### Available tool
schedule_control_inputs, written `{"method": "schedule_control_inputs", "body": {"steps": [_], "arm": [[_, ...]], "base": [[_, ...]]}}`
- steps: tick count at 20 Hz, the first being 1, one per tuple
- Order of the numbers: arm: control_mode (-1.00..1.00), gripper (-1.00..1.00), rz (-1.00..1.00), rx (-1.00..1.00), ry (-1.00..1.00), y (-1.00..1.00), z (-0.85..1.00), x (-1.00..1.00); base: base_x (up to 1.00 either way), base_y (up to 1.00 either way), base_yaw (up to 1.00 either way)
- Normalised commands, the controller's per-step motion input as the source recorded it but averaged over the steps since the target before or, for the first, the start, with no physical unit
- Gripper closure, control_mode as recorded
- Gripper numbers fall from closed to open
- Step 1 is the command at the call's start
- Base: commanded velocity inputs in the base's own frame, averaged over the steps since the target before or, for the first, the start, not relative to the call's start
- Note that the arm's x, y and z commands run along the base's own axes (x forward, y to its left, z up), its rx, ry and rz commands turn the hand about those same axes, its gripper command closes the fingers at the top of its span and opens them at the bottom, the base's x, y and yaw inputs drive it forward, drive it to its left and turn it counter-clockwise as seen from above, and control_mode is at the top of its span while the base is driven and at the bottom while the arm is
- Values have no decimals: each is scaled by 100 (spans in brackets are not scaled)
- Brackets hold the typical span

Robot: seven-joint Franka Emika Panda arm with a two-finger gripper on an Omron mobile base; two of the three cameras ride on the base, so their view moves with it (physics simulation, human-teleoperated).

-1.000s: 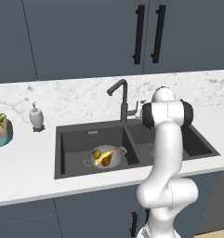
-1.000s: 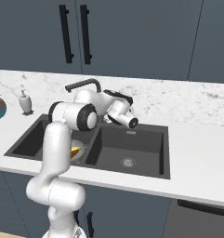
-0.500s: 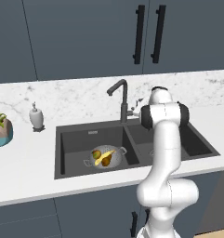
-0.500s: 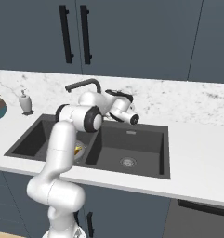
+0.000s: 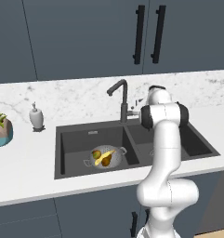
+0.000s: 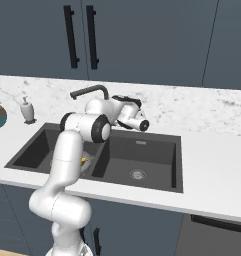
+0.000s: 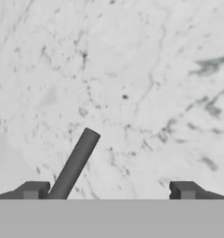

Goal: Put the colander in the sink, put the pear, banana, mango in the colander, and turn on the sink faucet and pour water over the colander.

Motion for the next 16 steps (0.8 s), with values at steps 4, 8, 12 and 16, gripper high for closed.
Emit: {"method": "schedule_control_inputs", "body": {"steps": [4, 8, 12, 16], "arm": [[-100, -100, -6, 0, 4, 0, -6, 14], [-100, -100, -3, 0, 0, 0, 0, 1], [-100, -100, -4, 0, 0, 0, 0, 3], [-100, -100, -4, 0, 0, 0, 0, 7]], "base": [[0, 0, 0], [0, 0, 0], [0, 0, 0], [0, 0, 0]]}}
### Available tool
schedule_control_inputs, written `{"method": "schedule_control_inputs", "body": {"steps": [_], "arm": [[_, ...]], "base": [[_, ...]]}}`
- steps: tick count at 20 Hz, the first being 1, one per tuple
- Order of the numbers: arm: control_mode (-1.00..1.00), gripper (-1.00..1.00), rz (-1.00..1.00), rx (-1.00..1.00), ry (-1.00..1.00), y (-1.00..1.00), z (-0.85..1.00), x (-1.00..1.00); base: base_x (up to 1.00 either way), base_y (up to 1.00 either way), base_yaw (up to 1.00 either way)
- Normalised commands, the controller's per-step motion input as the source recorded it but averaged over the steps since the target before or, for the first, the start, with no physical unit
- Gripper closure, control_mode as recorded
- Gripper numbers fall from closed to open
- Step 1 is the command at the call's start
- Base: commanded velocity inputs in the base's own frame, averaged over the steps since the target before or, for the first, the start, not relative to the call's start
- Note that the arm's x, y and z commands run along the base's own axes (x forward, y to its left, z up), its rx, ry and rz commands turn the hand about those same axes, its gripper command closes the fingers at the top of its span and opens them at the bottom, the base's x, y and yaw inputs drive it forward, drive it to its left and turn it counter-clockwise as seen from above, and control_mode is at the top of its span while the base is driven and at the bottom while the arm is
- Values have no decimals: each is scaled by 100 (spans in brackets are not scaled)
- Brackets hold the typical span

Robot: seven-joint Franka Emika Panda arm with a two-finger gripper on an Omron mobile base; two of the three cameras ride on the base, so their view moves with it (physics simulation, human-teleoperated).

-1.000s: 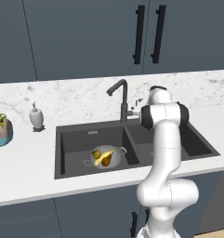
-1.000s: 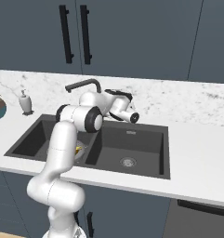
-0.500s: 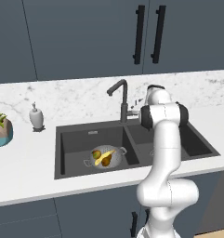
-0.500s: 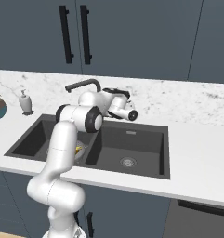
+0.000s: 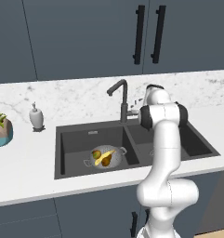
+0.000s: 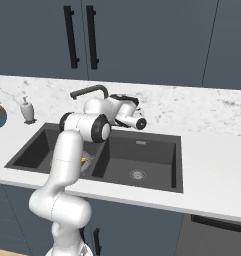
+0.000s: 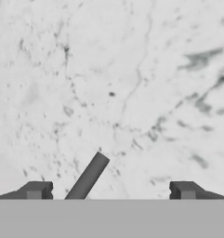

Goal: Put the colander in the sink, put the pear, banana, mango in the colander, and turn on the sink faucet and pour water over the colander.

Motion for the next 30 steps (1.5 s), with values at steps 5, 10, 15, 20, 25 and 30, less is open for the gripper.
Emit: {"method": "schedule_control_inputs", "body": {"steps": [5, 10, 15, 20, 25, 30], "arm": [[-100, -100, -4, 0, 0, 0, 0, 4], [-100, -100, -5, 0, 0, 1, 1, 11], [-100, -100, -6, 0, 0, 0, -1, 26], [-100, 100, -9, 0, 0, -6, -11, 39], [-100, 100, -9, 0, 0, -33, -28, 37], [-100, 100, -7, 0, 4, -72, -30, 34]], "base": [[0, 0, 0], [0, 0, 0], [0, 0, 0], [0, 0, 0], [0, 0, 0], [0, 0, 0]]}}
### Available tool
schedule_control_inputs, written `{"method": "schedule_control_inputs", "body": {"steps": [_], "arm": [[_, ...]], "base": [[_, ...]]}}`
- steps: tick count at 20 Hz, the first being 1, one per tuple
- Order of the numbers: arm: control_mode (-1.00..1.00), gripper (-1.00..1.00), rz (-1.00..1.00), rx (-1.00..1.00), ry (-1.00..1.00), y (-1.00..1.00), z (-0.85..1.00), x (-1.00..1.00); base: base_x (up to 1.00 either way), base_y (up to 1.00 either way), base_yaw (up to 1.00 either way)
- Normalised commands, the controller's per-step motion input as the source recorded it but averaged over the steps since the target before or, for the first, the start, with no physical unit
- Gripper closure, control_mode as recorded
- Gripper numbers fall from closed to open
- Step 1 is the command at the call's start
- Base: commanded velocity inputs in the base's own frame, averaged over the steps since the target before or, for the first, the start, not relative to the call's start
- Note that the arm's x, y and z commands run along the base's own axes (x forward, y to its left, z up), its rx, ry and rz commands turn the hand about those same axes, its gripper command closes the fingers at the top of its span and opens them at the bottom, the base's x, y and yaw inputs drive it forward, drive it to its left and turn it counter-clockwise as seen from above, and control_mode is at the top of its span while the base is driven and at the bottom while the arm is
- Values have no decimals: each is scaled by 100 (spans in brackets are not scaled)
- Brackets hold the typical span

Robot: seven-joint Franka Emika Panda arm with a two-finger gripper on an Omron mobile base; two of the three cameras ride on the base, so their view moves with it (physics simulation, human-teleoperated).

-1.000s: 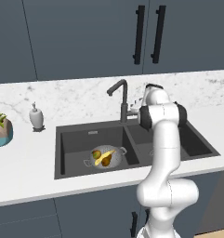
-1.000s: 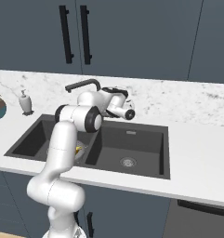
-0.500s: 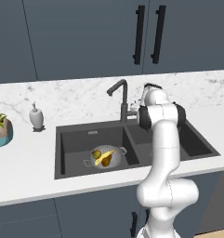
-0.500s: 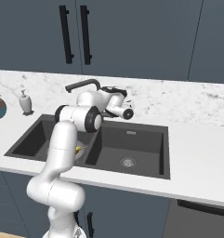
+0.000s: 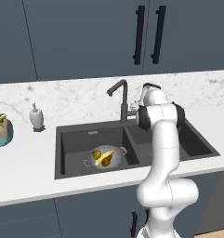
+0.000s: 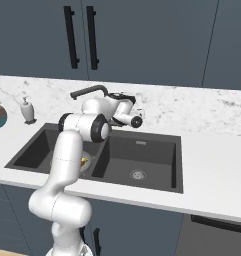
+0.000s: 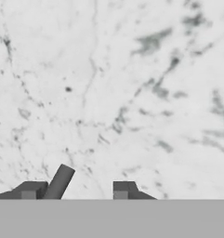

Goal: Put the colander in the sink, put the pear, banana, mango in the colander, and turn on the sink faucet and pour water over the colander.

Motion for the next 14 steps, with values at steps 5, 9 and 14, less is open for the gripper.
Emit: {"method": "schedule_control_inputs", "body": {"steps": [5, 9, 14], "arm": [[-100, 100, -6, 0, 2, -81, -32, 33], [-100, 100, -7, 0, 0, -83, -34, 30], [-100, 100, -6, 0, 0, -90, -37, 24]], "base": [[0, 0, 0], [0, 0, 0], [0, 0, 0]]}}
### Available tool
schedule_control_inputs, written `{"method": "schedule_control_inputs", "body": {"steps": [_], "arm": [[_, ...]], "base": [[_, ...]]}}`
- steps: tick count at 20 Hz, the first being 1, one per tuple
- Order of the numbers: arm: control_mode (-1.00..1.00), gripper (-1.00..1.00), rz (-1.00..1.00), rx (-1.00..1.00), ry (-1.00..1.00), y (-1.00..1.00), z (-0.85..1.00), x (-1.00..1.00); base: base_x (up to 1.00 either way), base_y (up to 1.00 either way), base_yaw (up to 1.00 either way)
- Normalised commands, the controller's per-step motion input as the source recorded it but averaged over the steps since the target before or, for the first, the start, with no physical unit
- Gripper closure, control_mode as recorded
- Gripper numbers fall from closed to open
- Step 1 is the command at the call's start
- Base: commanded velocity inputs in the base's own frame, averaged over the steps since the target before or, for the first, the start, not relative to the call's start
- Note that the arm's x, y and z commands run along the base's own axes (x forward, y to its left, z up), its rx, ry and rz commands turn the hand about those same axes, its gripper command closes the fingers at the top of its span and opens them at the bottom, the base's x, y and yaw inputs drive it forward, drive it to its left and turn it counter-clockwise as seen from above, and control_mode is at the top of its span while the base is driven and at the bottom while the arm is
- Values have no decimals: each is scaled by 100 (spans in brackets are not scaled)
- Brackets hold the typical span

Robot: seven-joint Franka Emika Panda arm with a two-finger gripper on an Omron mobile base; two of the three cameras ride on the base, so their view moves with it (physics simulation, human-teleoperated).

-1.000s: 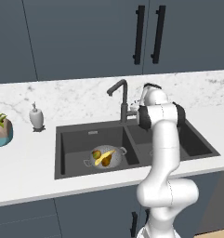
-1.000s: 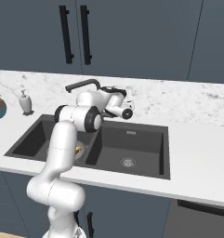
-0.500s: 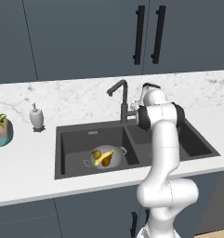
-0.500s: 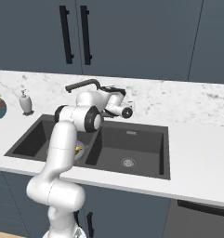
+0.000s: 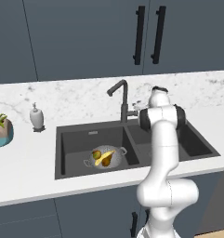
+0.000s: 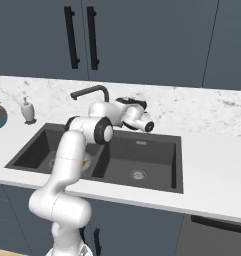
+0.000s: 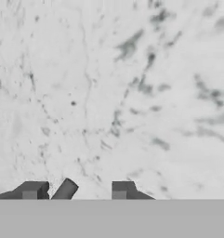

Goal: Put the colander in the sink, put the pear, banana, mango in the colander, and turn on the sink faucet and pour water over the colander.

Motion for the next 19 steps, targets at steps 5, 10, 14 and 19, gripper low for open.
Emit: {"method": "schedule_control_inputs", "body": {"steps": [5, 10, 14, 19], "arm": [[-100, 100, -8, 0, 2, -88, -37, 24], [-100, 100, -11, -4, 14, -50, -18, 11], [-100, 100, -19, -7, 20, 6, 32, -32], [-100, 100, -23, -16, 9, 33, 47, -45]], "base": [[0, 0, 0], [0, 0, 0], [0, 0, 0], [0, 0, 0]]}}
